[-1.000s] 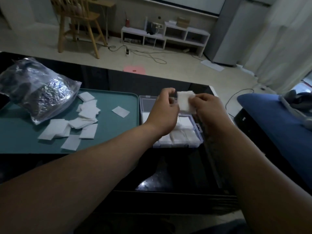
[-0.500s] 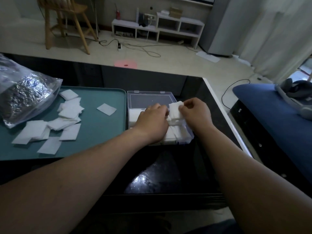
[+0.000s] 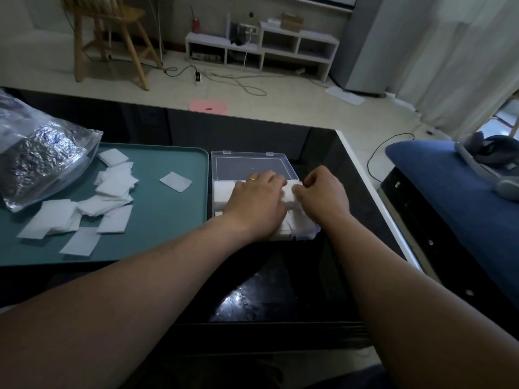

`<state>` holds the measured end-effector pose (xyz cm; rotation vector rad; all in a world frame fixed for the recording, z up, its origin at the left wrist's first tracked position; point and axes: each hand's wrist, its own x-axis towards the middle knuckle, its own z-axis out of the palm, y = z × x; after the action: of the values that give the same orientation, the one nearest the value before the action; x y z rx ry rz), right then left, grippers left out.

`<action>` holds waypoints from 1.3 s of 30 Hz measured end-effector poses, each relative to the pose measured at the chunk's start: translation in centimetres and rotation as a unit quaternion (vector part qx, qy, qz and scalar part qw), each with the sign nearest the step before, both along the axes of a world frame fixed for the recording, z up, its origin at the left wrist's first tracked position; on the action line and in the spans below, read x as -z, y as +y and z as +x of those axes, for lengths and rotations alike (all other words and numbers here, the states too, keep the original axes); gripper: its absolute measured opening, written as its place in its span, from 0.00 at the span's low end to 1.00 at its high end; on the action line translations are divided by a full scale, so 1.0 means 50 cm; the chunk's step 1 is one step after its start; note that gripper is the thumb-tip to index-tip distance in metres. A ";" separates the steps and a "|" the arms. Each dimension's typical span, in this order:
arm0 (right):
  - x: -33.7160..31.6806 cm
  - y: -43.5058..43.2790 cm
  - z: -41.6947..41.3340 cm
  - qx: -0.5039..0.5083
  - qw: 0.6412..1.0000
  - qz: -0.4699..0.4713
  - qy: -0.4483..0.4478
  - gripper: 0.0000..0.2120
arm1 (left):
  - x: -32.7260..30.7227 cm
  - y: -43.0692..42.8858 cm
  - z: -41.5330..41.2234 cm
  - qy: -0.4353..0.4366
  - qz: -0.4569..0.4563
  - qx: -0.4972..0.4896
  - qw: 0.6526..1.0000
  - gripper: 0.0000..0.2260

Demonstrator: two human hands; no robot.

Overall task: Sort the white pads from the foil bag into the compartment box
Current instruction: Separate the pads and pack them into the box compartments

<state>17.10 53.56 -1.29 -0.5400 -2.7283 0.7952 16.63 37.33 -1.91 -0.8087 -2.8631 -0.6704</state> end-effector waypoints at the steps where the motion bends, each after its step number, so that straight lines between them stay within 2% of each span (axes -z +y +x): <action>1: 0.005 0.005 0.002 -0.003 1.000 -0.005 0.001 0.09 | 0.001 0.001 0.001 0.016 -0.015 0.019 1.000 0.20; 6: 0.016 0.016 0.010 -0.061 0.996 0.055 0.017 0.09 | 0.013 0.002 -0.001 0.026 -0.073 0.054 0.996 0.15; 13: 0.022 0.014 0.013 -0.058 0.995 0.068 0.052 0.03 | 0.010 0.004 0.000 -0.001 -0.107 0.071 0.992 0.23; 19: 0.023 0.013 0.016 -0.057 0.995 0.071 0.037 0.06 | -0.003 -0.006 0.010 -0.004 -0.110 0.093 0.990 0.22; 26: 0.005 -0.007 0.021 -0.062 0.994 0.088 0.000 0.06 | -0.024 -0.068 0.002 0.006 -0.047 0.059 0.997 0.21; 30: -0.027 -0.042 0.021 -0.053 0.993 0.084 0.062 0.06 | -0.048 -0.160 0.000 0.030 -0.008 0.026 0.999 0.22; 35: -0.062 -0.184 -0.004 -0.144 0.982 0.067 0.106 0.07 | -0.067 -0.310 0.002 0.001 0.038 -0.027 0.999 0.19; 39: -0.064 -0.345 -0.041 -0.236 0.962 0.104 0.087 0.07 | -0.057 -0.425 0.005 -0.030 0.043 -0.085 0.995 0.18</action>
<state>15.03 36.31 1.93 0.2277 -2.7538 0.6037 16.87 16.08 0.94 -0.5351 -2.8895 -0.8005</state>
